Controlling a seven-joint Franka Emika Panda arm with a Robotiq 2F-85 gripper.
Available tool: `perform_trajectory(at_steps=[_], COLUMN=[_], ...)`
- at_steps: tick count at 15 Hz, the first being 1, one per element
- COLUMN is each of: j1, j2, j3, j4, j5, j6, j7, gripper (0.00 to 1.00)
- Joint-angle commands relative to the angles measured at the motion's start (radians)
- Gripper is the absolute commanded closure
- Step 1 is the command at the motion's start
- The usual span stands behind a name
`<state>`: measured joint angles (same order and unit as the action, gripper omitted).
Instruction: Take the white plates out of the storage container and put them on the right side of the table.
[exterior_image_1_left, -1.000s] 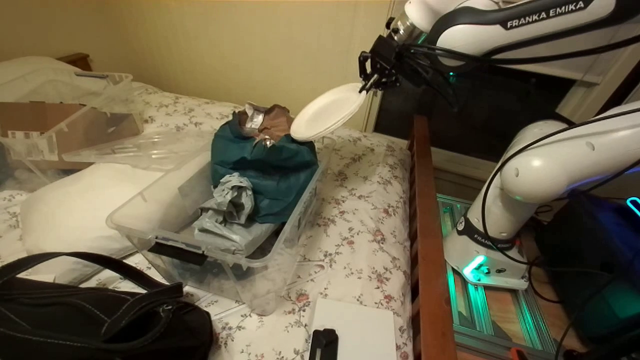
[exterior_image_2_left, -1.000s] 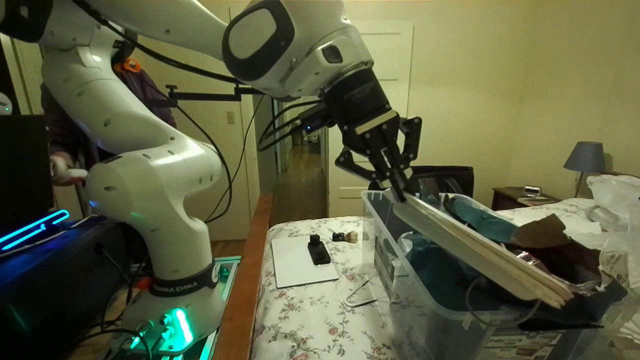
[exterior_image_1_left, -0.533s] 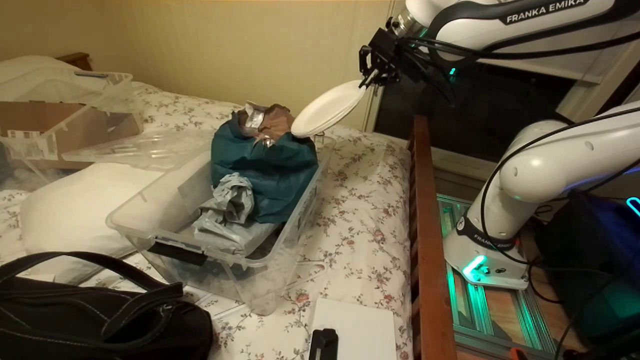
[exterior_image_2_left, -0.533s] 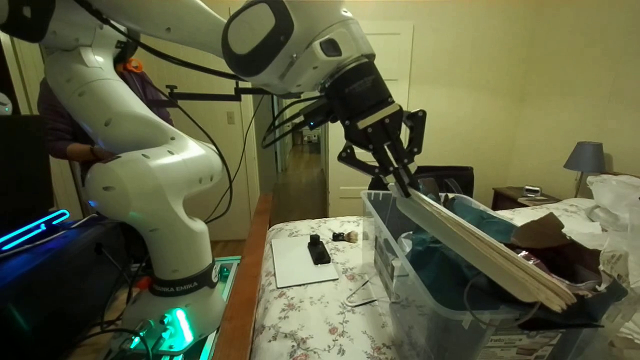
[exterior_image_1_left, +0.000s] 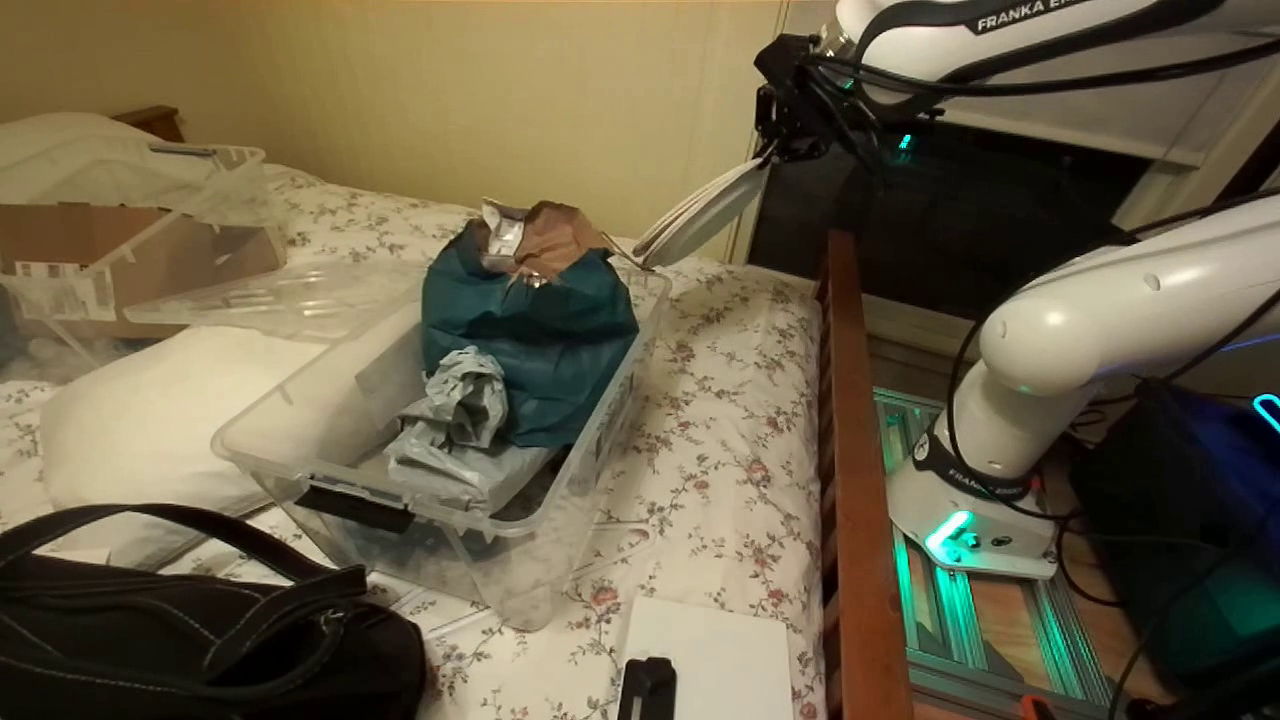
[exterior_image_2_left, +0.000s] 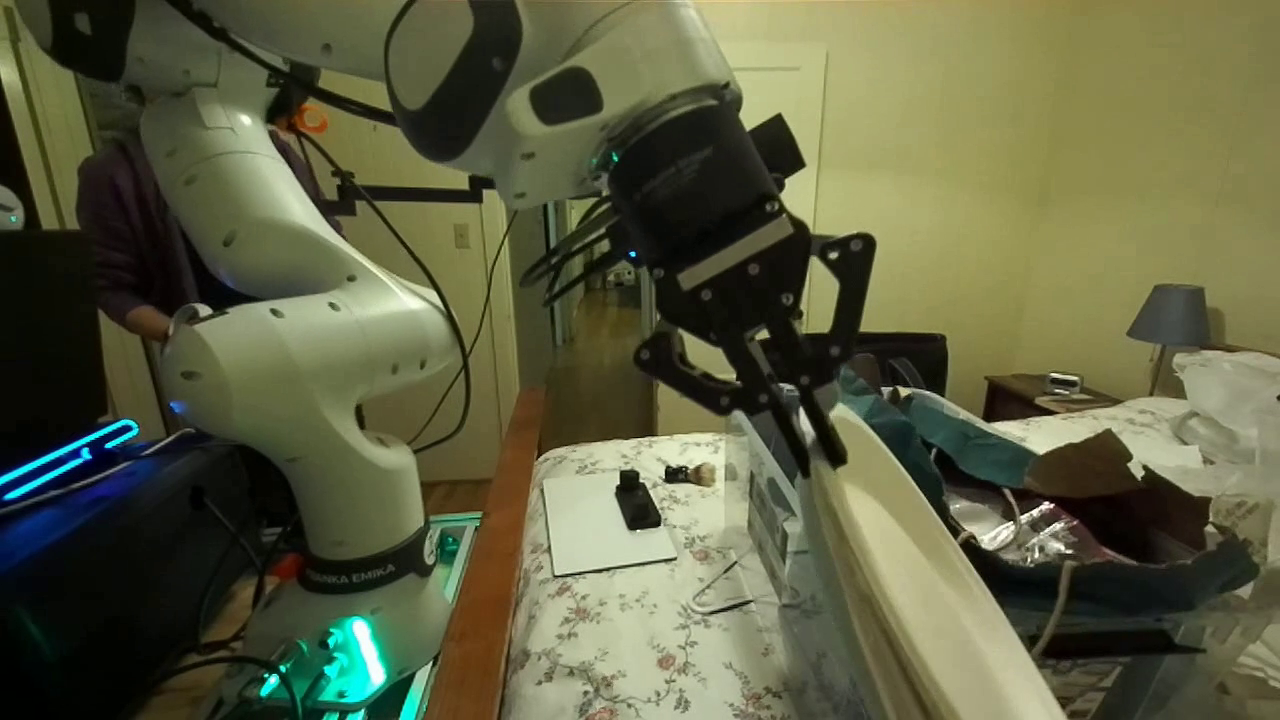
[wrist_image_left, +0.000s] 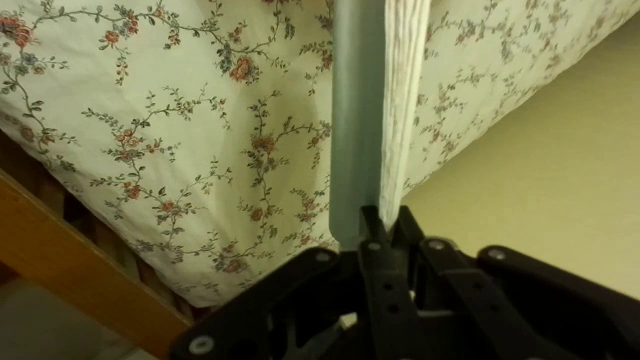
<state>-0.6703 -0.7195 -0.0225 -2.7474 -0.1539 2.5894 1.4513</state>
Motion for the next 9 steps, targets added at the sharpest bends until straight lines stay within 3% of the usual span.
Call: perform_trajectory(at_steps=[1, 7, 8, 9], j1=[-0.103, -0.266, -0.230, -0.245], j2=[0.099, 0.260, 0.213, 0.236], j3=[0.012, 0.113, 0.067, 0.083], j4=[0.001, 0.003, 0.000, 0.000], j5=[0.024, -0.007, 0.005, 0.004], j6=[0.094, 0.254, 0.182, 0.207], j7=[0.103, 0.322, 0.218, 0.238], gripper=[0.97, 0.97, 0.90, 0.90])
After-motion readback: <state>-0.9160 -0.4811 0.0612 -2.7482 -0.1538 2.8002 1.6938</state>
